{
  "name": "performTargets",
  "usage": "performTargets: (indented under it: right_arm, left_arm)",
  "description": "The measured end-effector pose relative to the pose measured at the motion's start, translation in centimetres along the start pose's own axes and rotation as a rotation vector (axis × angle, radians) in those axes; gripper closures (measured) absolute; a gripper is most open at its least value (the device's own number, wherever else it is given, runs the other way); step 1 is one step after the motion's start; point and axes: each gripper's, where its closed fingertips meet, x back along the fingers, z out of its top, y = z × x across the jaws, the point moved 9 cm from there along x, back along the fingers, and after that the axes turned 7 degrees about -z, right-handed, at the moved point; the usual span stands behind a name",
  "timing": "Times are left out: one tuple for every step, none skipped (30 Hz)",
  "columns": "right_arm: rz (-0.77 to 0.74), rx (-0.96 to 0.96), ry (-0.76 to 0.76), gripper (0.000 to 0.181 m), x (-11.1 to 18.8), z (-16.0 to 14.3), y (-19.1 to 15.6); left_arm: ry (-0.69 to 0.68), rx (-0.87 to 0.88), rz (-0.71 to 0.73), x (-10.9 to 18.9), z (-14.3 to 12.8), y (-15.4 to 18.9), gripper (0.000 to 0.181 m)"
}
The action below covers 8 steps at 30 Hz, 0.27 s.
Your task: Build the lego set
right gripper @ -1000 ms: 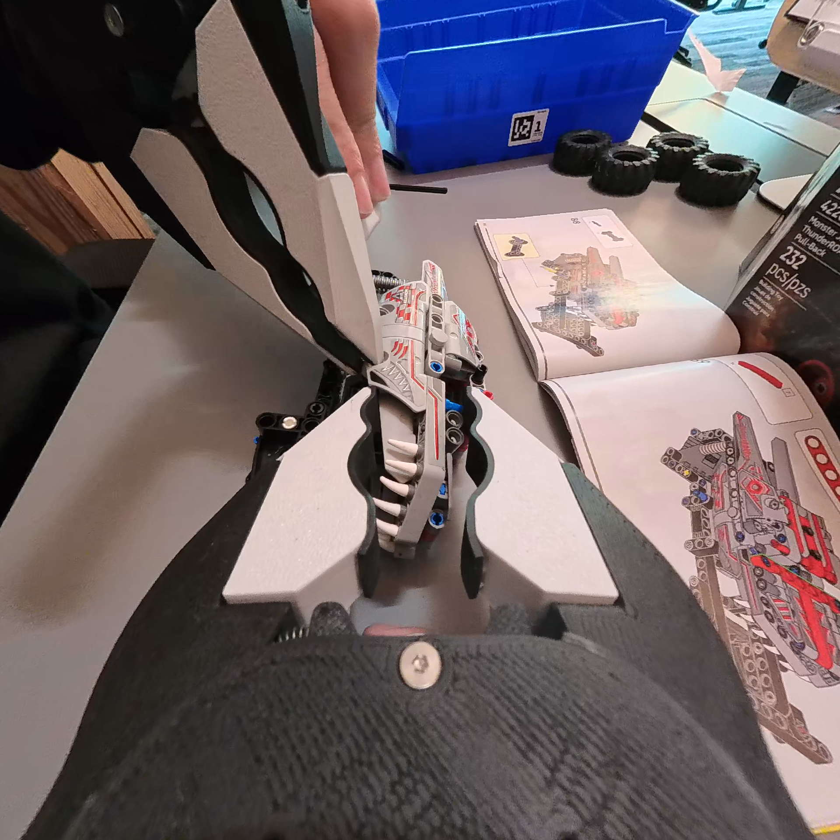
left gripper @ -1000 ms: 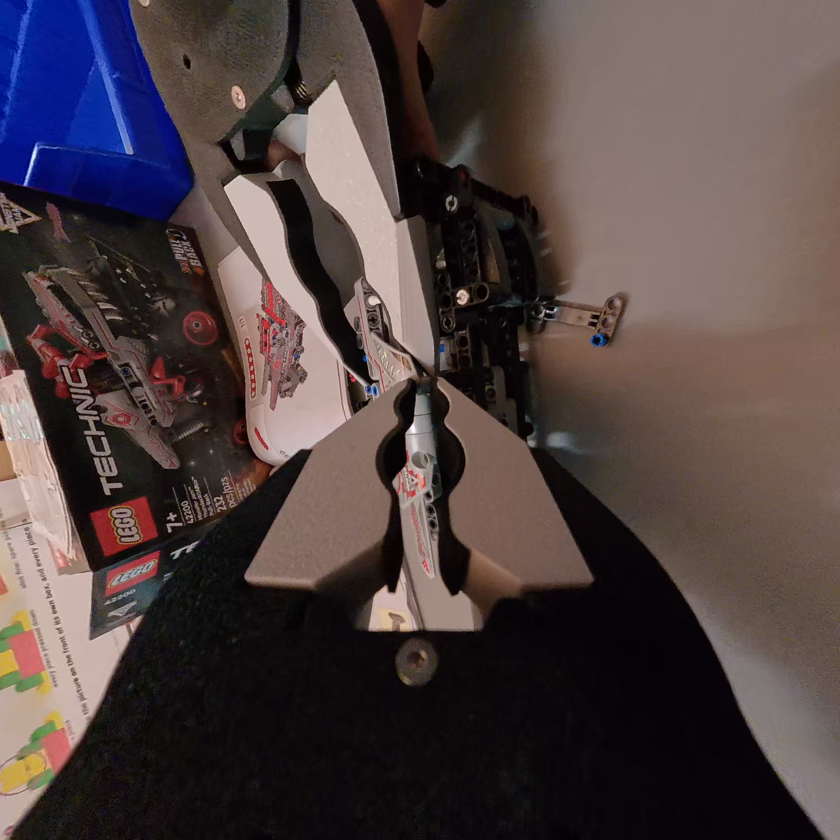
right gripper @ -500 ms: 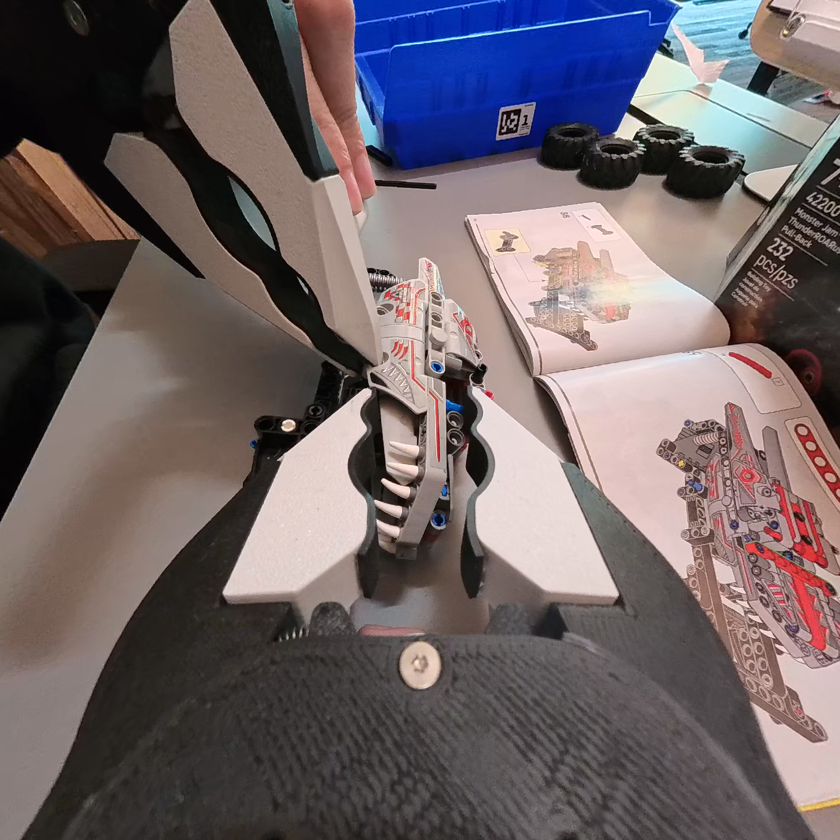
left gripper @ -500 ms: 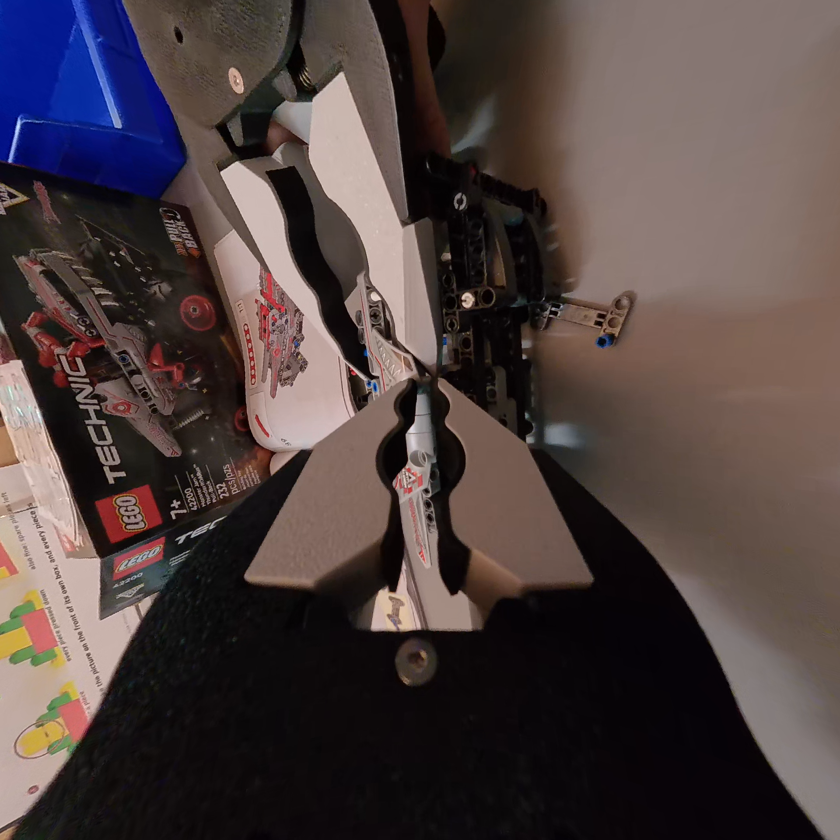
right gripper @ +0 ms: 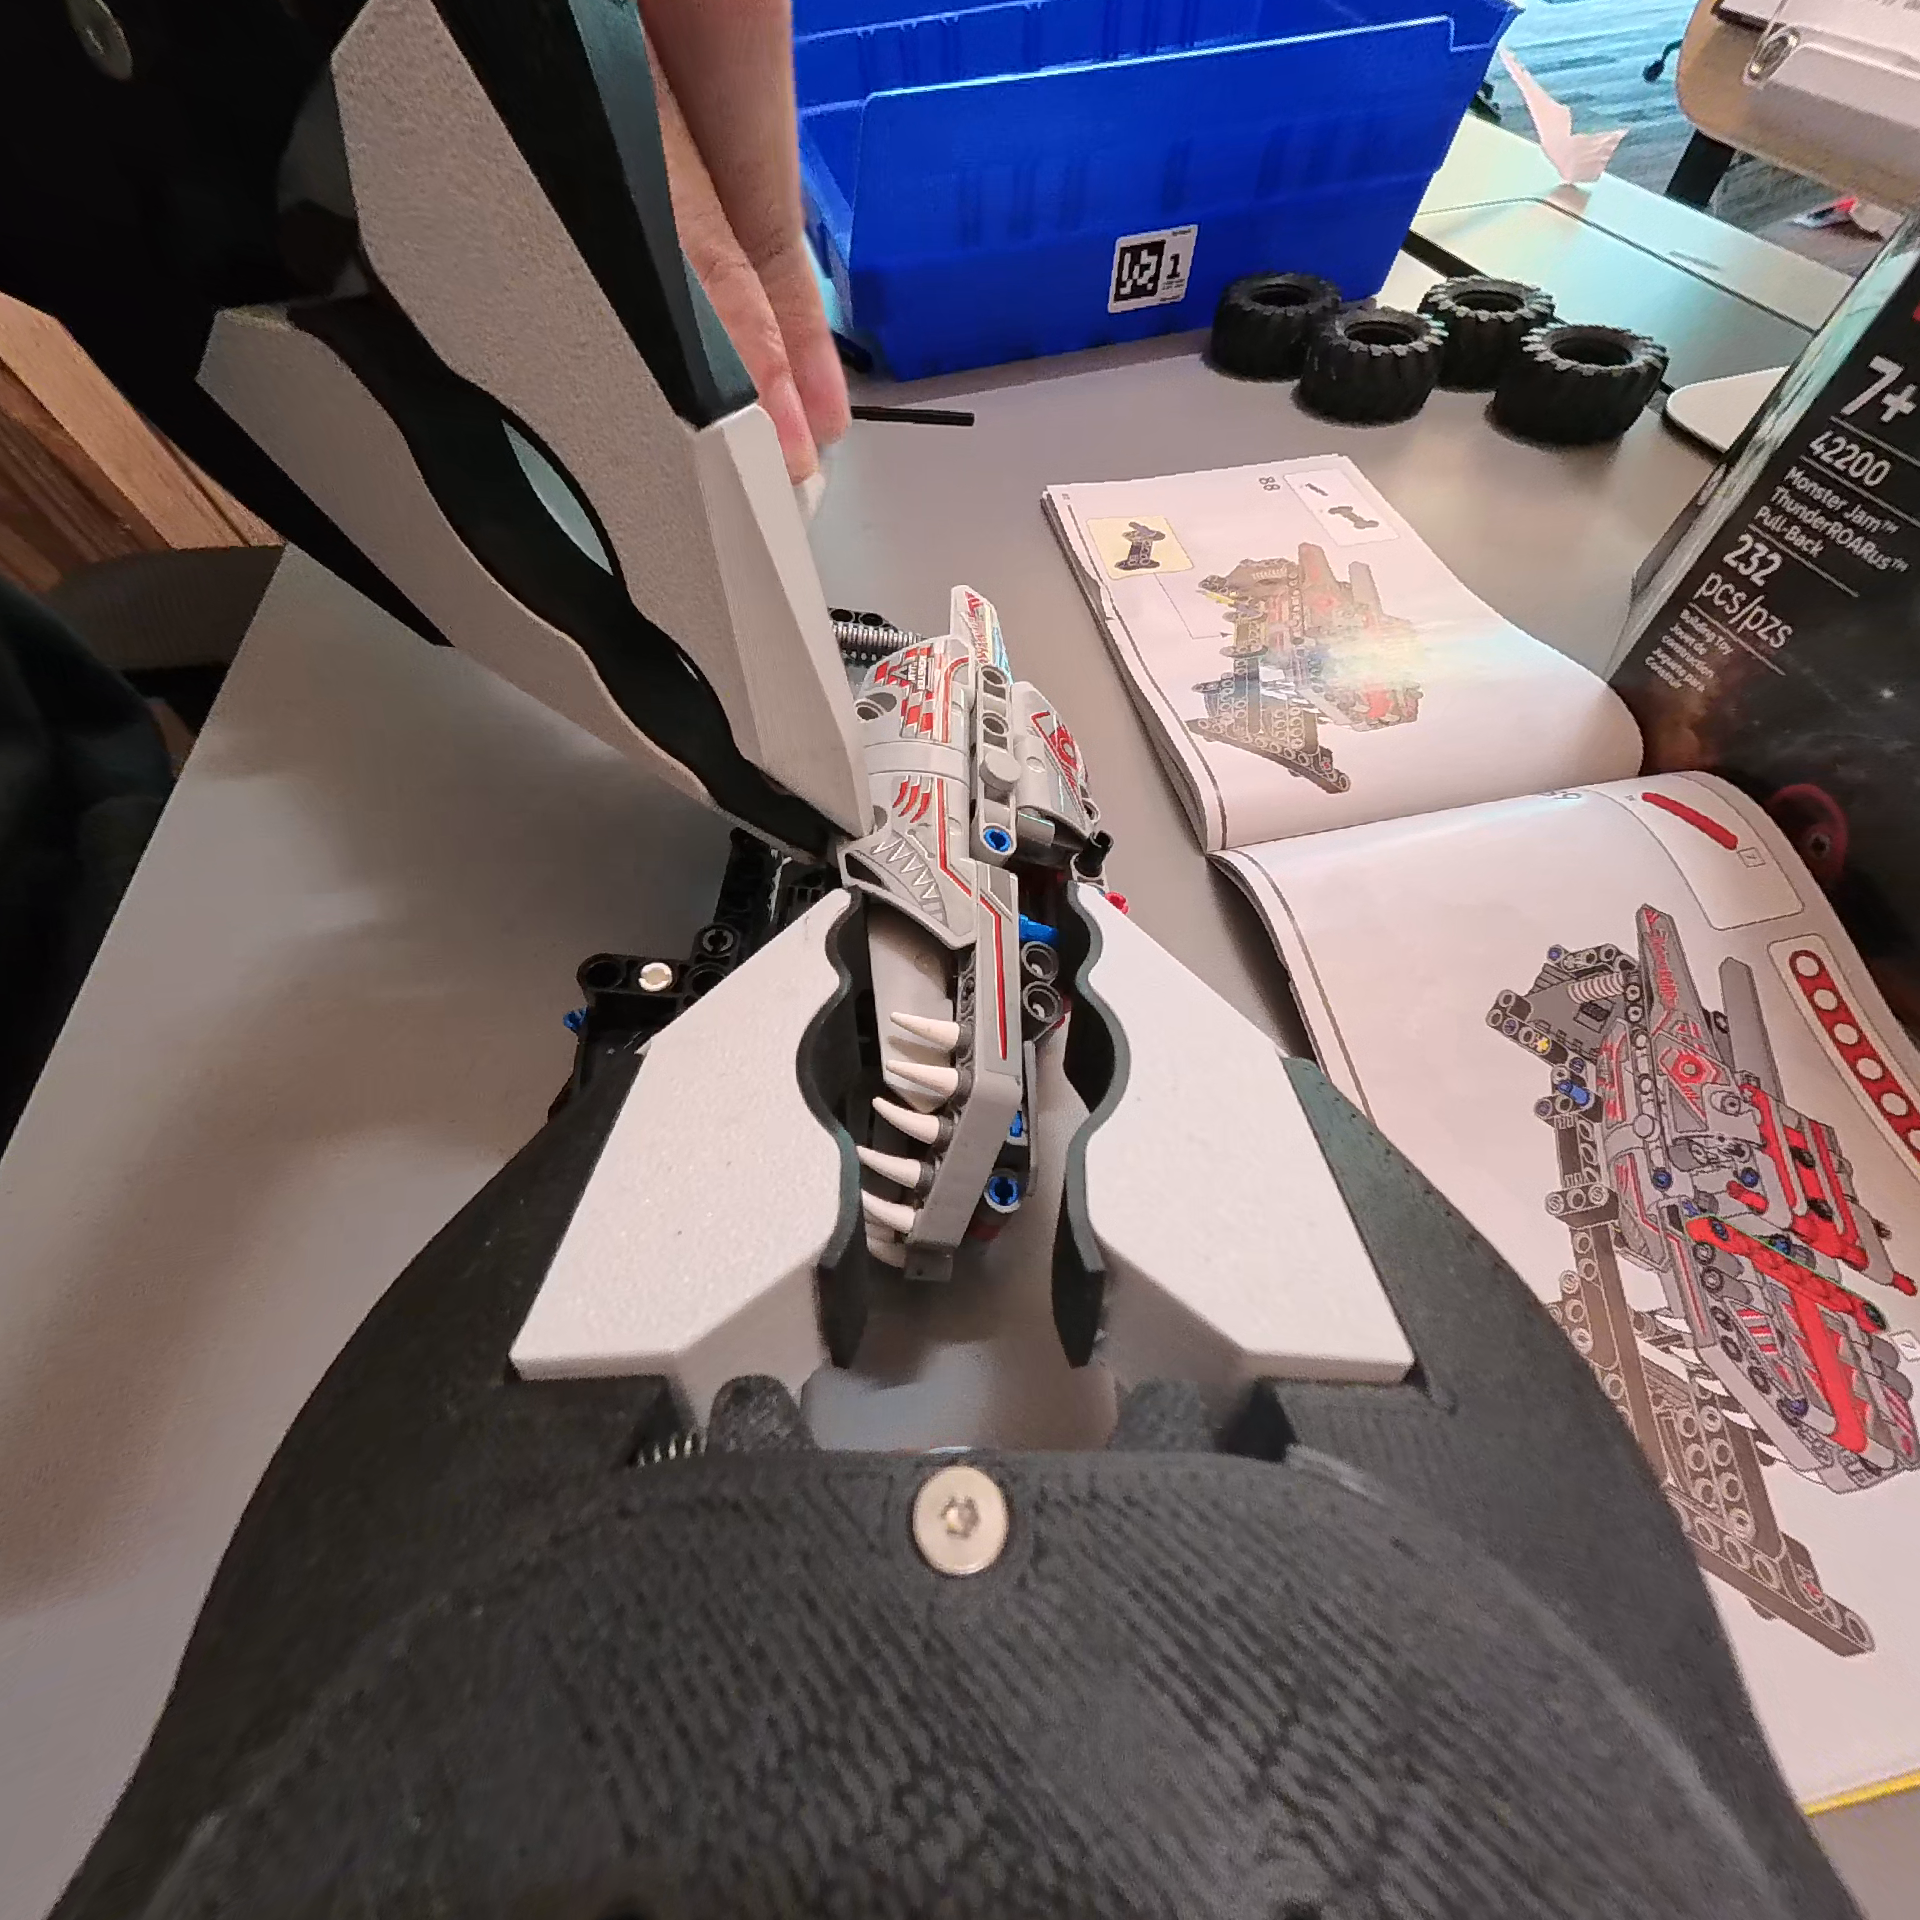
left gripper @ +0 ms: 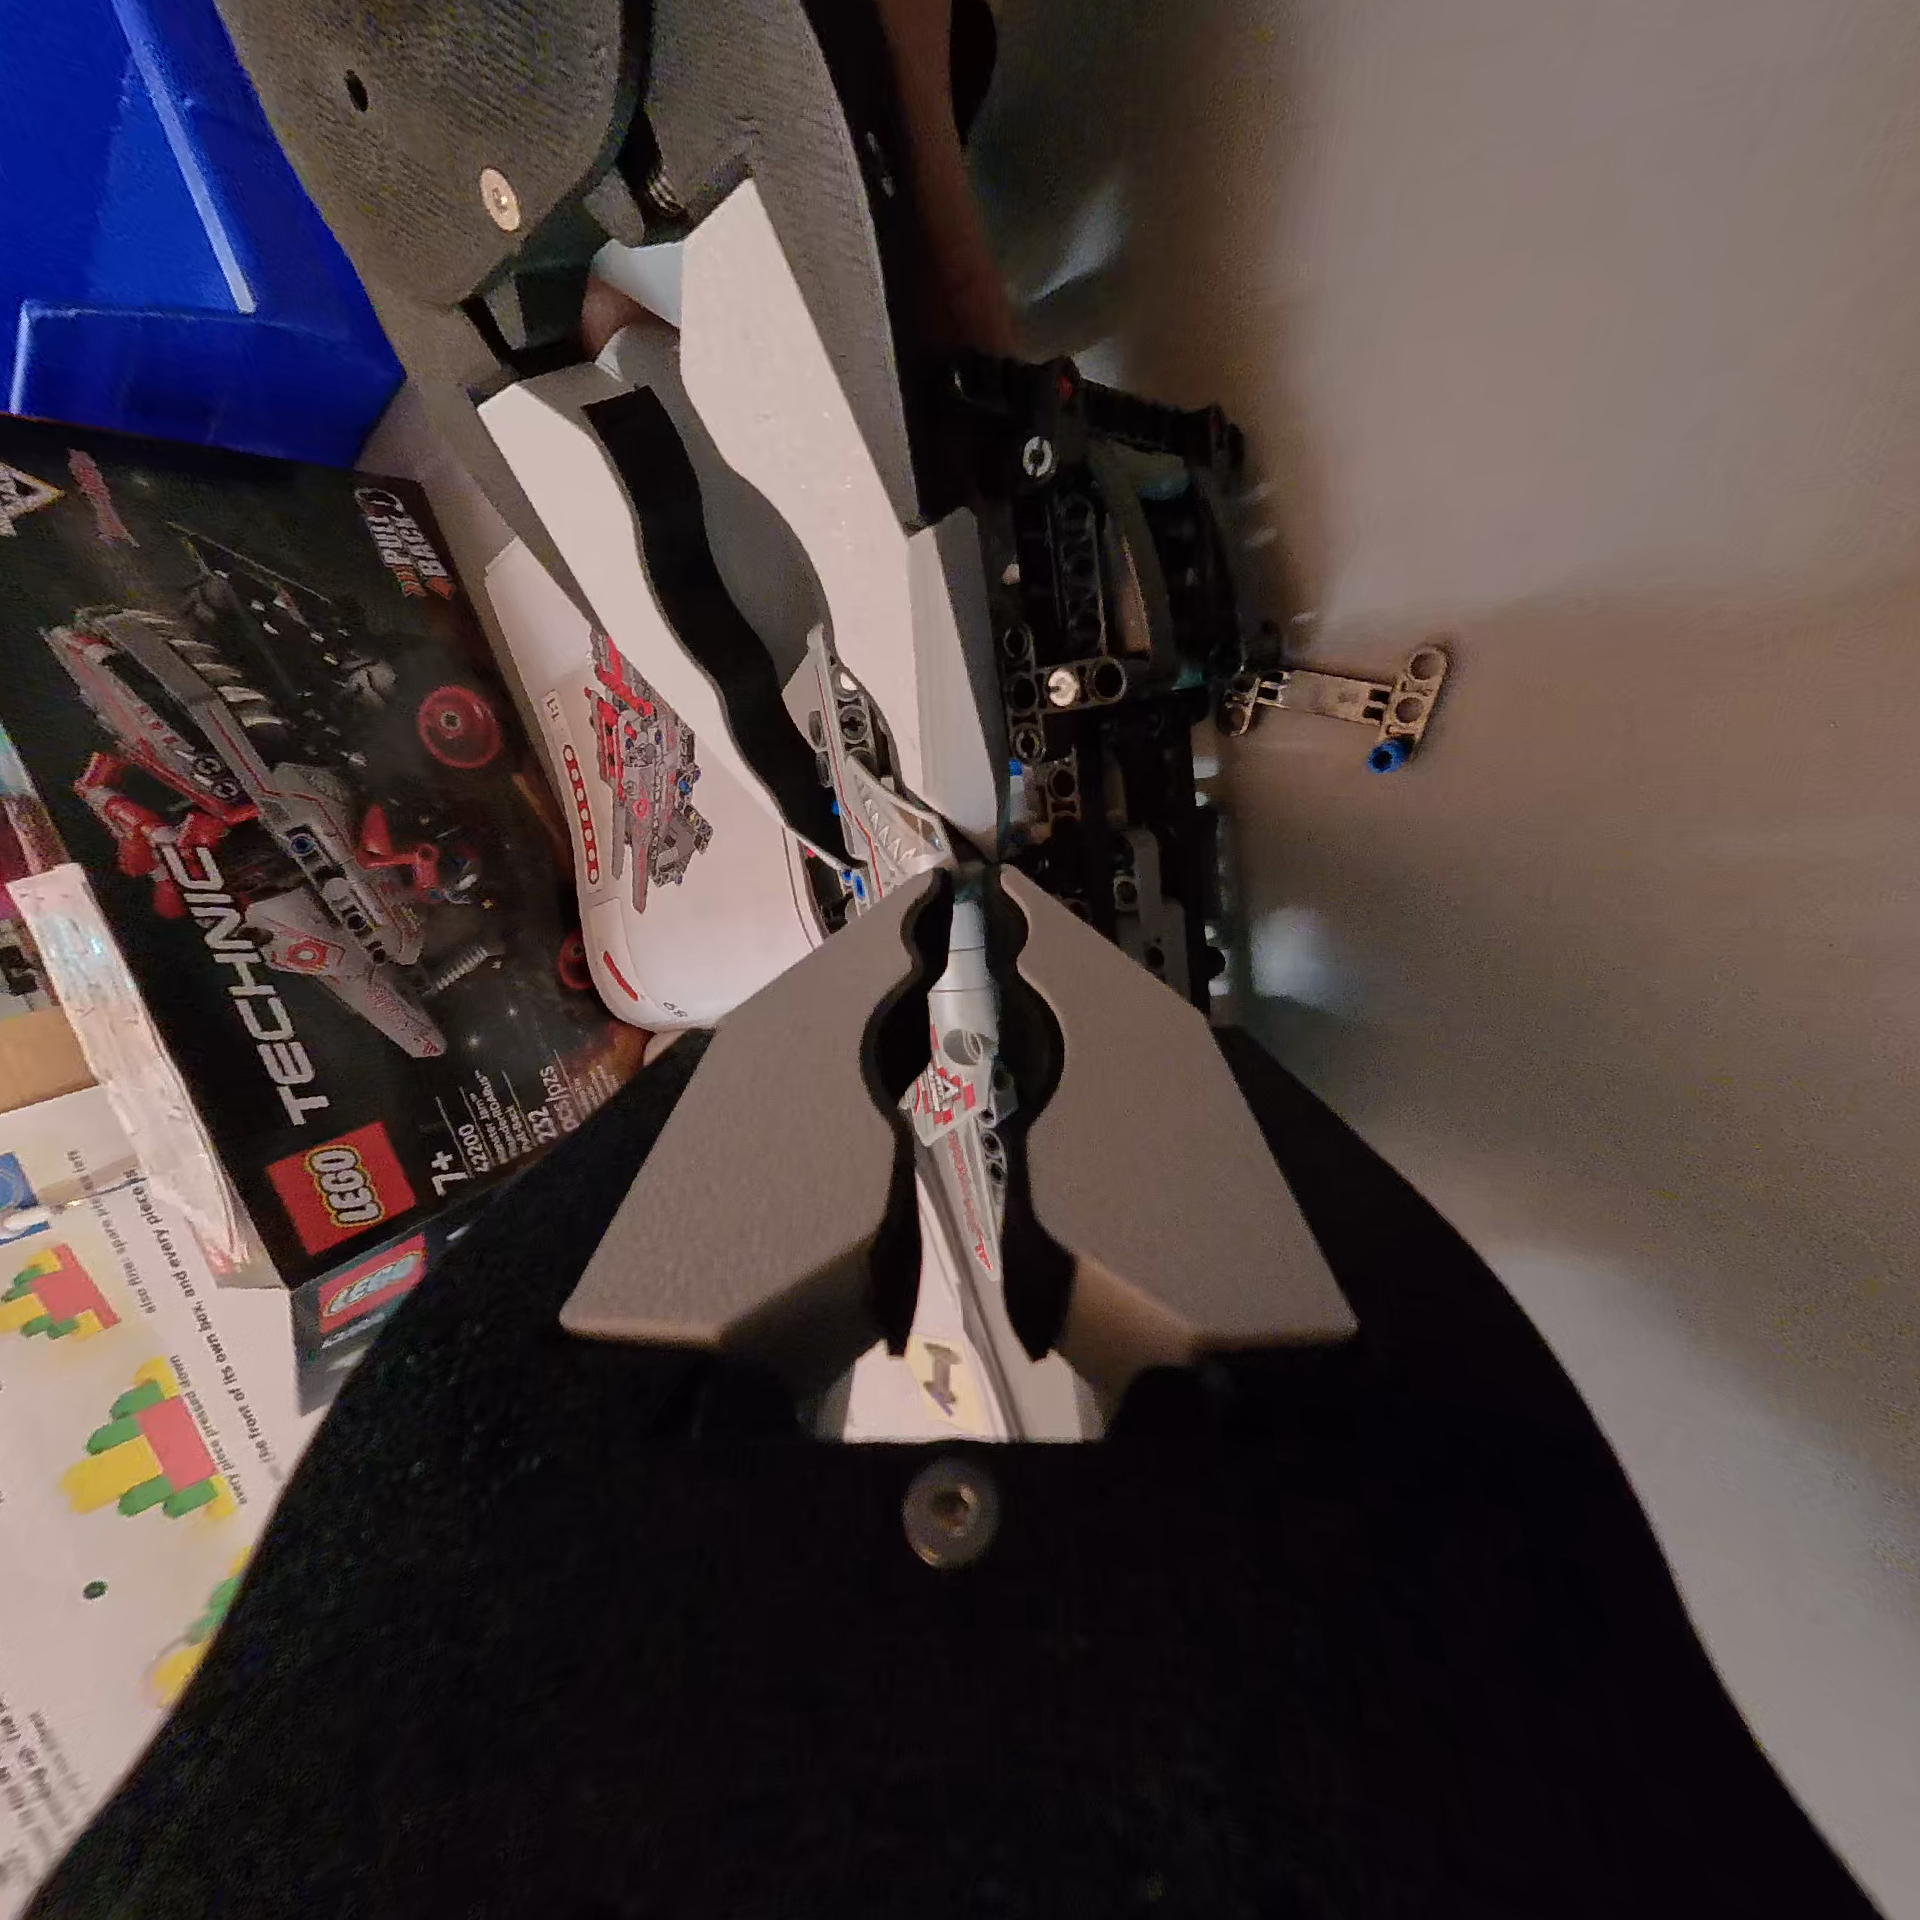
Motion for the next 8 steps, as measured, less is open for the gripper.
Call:
performTargets:
  right_arm:
    - [-0.003,0.004,-0.003,0.147,0.02,0.02,-0.06]
    - [-0.007,0.007,-0.004,0.147,0.04,0.01,-0.09]
    - [-0.008,0.002,-0.002,0.147,0.05,-0.02,-0.04]
    - [-0.006,-0.002,0.001,0.147,0.03,-0.04,-0.02]
    - [-0.01,-0.003,0.001,0.147,0.05,-0.04,-0.01]
    - [-0.015,-0.002,0.0,0.147,0.08,-0.04,0.0]
    - [-0.016,-0.004,0.0,0.147,0.06,-0.02,-0.02]
    - [-0.016,-0.007,0.002,0.147,0.04,-0.01,-0.02]
  left_arm:
    - [-0.003,-0.02,0.001,0.01,0.02,0.03,0.178]
    - [0.003,-0.019,-0.003,0.01,0.0,-0.01,0.178]
    - [0.012,-0.007,-0.005,0.0,-0.1,-0.06,0.178]
    - [0.02,-0.002,0.0,-0.01,-0.15,-0.03,0.179]
    - [0.025,0.0,0.014,-0.05,-0.2,0.07,0.179]
    - [0.03,0.009,0.024,-0.06,-0.25,0.17,0.179]
    - [0.032,0.025,0.029,-0.05,-0.27,0.22,0.178]
    - [0.028,0.035,0.036,-0.05,-0.24,0.22,0.178]
